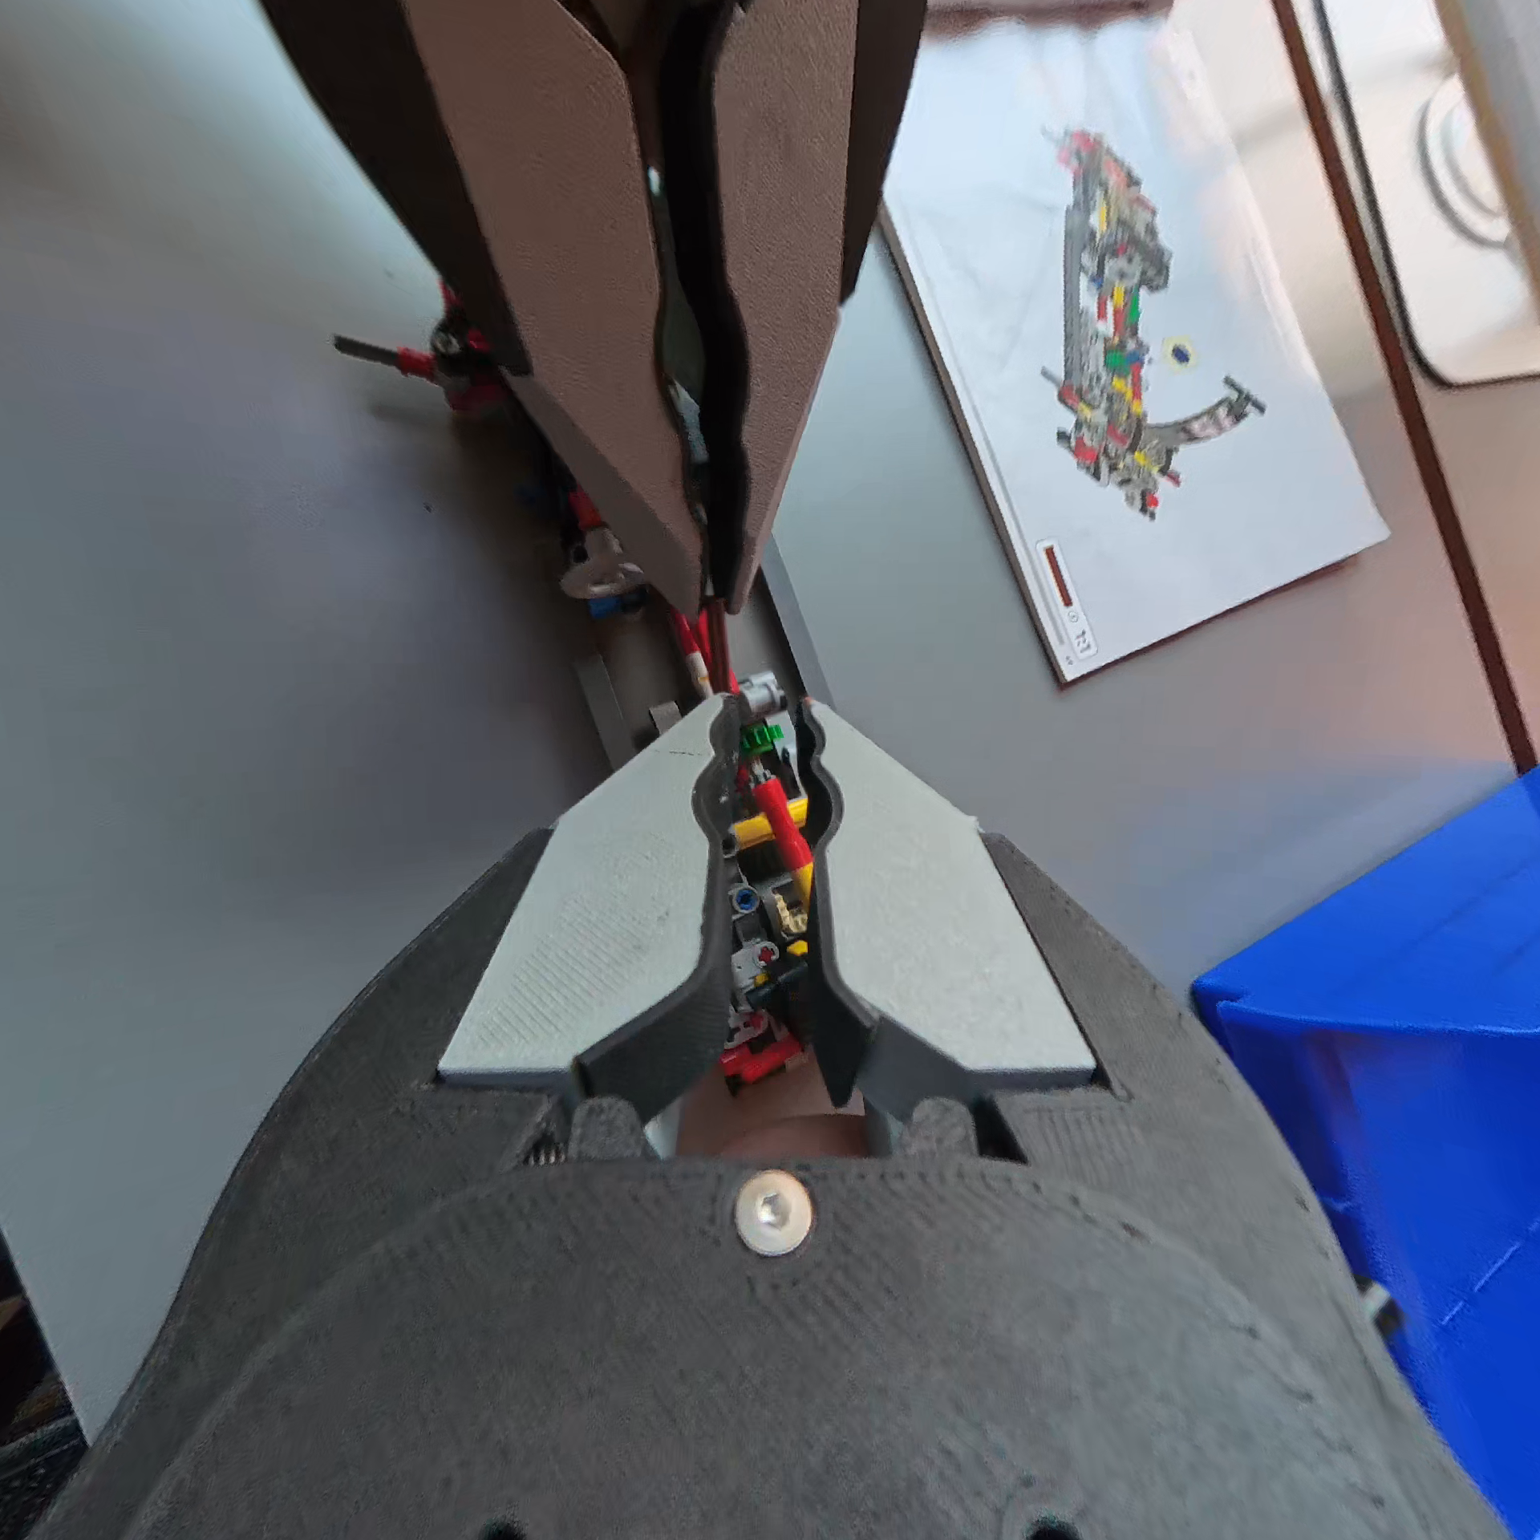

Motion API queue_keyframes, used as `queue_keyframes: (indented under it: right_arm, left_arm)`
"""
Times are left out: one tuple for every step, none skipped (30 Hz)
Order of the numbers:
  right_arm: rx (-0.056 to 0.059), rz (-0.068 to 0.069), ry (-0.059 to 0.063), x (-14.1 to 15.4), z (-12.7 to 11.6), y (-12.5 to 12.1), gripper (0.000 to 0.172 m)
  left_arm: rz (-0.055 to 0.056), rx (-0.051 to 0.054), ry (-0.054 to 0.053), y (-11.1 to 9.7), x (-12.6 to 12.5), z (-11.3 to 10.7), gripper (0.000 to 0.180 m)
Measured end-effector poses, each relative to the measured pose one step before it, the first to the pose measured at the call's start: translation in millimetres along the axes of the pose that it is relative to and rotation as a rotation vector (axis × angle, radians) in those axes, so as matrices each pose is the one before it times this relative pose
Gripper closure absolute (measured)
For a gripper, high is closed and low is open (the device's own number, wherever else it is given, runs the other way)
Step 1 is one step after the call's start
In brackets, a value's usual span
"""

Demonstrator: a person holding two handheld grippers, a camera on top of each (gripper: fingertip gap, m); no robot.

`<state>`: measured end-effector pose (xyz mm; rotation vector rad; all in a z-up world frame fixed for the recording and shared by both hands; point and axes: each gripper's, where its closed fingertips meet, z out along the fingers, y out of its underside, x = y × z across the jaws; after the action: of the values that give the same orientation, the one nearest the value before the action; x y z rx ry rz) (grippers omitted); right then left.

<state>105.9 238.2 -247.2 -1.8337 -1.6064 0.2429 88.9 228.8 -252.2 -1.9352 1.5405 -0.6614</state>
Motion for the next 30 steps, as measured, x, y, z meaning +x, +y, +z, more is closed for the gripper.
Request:
queue_keyframes:
  right_arm:
    - [0.0240, -0.0121, -0.0010, -2.02, -3.28, -4.51, 0.161]
    - [0.0222, -0.0132, -0.0054, -2.93, -2.66, -4.79, 0.161]
    - [0.0141, -0.0117, -0.0042, -2.79, -1.34, -4.10, 0.161]
    - [0.0048, -0.0112, -0.0016, -2.23, 0.05, -2.80, 0.160]
    - [-0.0027, -0.0122, 0.0023, -1.33, 1.11, -1.40, 0.159]
    - [-0.0061, -0.0124, 0.0094, 0.27, 1.50, -0.45, 0.158]
    - [-0.0050, -0.0099, 0.0134, 1.23, 1.55, -0.01, 0.160]
    - [-0.0028, -0.0060, 0.0063, 0.59, 1.13, -0.11, 0.165]
    - [0.0007, -0.0040, -0.0058, -1.17, 0.65, -0.53, 0.170]
    - [0.0041, -0.0046, -0.0064, -1.36, 0.21, -1.10, 0.170]
    - [0.0040, -0.0057, -0.0011, -0.66, -0.05, -1.03, 0.170]
    - [0.0039, -0.0048, 0.0002, -0.21, -0.32, -1.01, 0.170]
    - [0.0049, -0.0022, 0.0034, 0.68, -0.46, -1.05, 0.170]
    - [0.0053, 0.0004, 0.0046, 1.34, -0.78, -1.11, 0.170]
    - [0.0020, 0.0018, -0.0005, 0.92, -0.56, -0.78, 0.170]
    - [-0.0050, -0.0018, -0.0040, 0.28, -0.31, 0.09, 0.170]
    - [-0.0114, -0.0095, 0.0007, 0.63, 0.28, 1.05, 0.171]
    - [-0.0149, -0.0145, 0.0065, 0.91, 0.65, 1.38, 0.171]
    - [-0.0160, -0.0133, 0.0046, 0.50, 0.69, 1.47, 0.171]
    - [-0.0146, -0.0089, -0.0001, -0.15, 0.66, 1.61, 0.171]
    - [-0.0106, -0.0056, 0.0000, -0.09, 0.43, 1.37, 0.171]
    - [-0.0056, -0.0036, 0.0019, 0.22, 0.18, 1.08, 0.171]
    - [-0.0025, -0.0017, 0.0001, 0.01, -0.10, 0.90, 0.171]
    - [-0.0023, -0.0016, -0.0029, -0.45, -0.25, 0.89, 0.171]
    - [-0.0038, -0.0034, -0.0035, -0.55, -0.26, 1.05, 0.171]
    - [-0.0051, -0.0046, -0.0017, -0.33, -0.23, 0.97, 0.171]
    - [-0.0053, -0.0046, -0.0018, -0.10, -0.26, 0.83, 0.171]
    - [-0.0052, -0.0048, -0.0037, -0.32, -0.28, 0.68, 0.171]
    - [-0.0044, -0.0052, -0.0023, -0.11, -0.11, 0.39, 0.171]
    - [-0.0027, -0.0044, -0.0018, 0.02, -0.22, 0.00, 0.171]
  left_arm:
    - [0.0003, 0.0021, -0.0063, -0.11, -1.01, -2.70, 0.180]
    - [0.0009, 0.0066, -0.0018, -0.86, -0.31, -3.11, 0.180]
    - [-0.0015, 0.0129, 0.0055, -1.99, 0.83, -3.17, 0.179]
    - [-0.0055, 0.0159, 0.0100, -2.69, 1.38, -3.05, 0.179]
    - [-0.0069, 0.0146, 0.0102, -2.51, 1.41, -2.63, 0.179]
    - [-0.0045, 0.0090, 0.0090, -1.62, 1.33, -1.83, 0.180]
    - [0.0002, 0.0062, 0.0087, -0.98, 1.51, -1.52, 0.180]
    - [-0.0003, 0.0036, 0.0054, -0.46, 1.02, -1.13, 0.179]
    - [-0.0022, 0.0013, -0.0010, -0.13, -0.11, -1.04, 0.179]
    - [-0.0013, -0.0012, 0.0016, 0.37, 0.17, -1.09, 0.179]
    - [-0.0028, 0.0025, 0.0052, -0.40, 0.69, -1.16, 0.179]
    - [-0.0051, 0.0033, 0.0056, -0.54, 0.50, -1.14, 0.179]
    - [-0.0044, -0.0018, 0.0010, 0.10, -0.40, -0.83, 0.179]
    - [-0.0041, -0.0075, -0.0038, 0.58, -1.08, -0.57, 0.179]
    - [-0.0068, -0.0124, -0.0034, 0.77, -0.64, -0.04, 0.179]
    - [-0.0011, -0.0159, -0.0046, 0.51, -0.13, 0.64, 0.179]
    - [0.0126, -0.0180, -0.0173, 0.26, -1.17, 0.88, 0.178]
    - [0.0204, -0.0173, -0.0270, -0.23, -2.08, 0.93, 0.178]
    - [0.0205, -0.0212, -0.0178, 0.19, -0.51, 1.15, 0.179]
    - [0.0166, -0.0202, -0.0106, 0.18, 0.43, 1.18, 0.179]
    - [0.0102, -0.0176, -0.0091, 0.09, 0.07, 1.11, 0.179]
    - [0.0077, -0.0163, -0.0078, 0.39, -0.26, 1.22, 0.179]
    - [0.0055, -0.0140, -0.0036, 0.40, -0.08, 1.33, 0.179]
    - [0.0019, -0.0116, 0.0023, 0.34, 0.42, 1.25, 0.179]
    - [0.0014, -0.0086, 0.0035, -0.11, 0.75, 1.07, 0.179]
    - [0.0037, -0.0076, 0.0015, -0.39, 0.66, 0.70, 0.179]
    - [0.0065, -0.0075, -0.0021, -0.48, 0.33, 0.47, 0.179]
    - [0.0062, -0.0087, 0.0001, -0.37, 0.74, 0.28, 0.178]
    - [0.0040, -0.0072, -0.0026, -0.66, 0.16, 0.07, 0.179]
    - [0.0034, -0.0032, -0.0023, -1.15, 0.14, -0.22, 0.178]
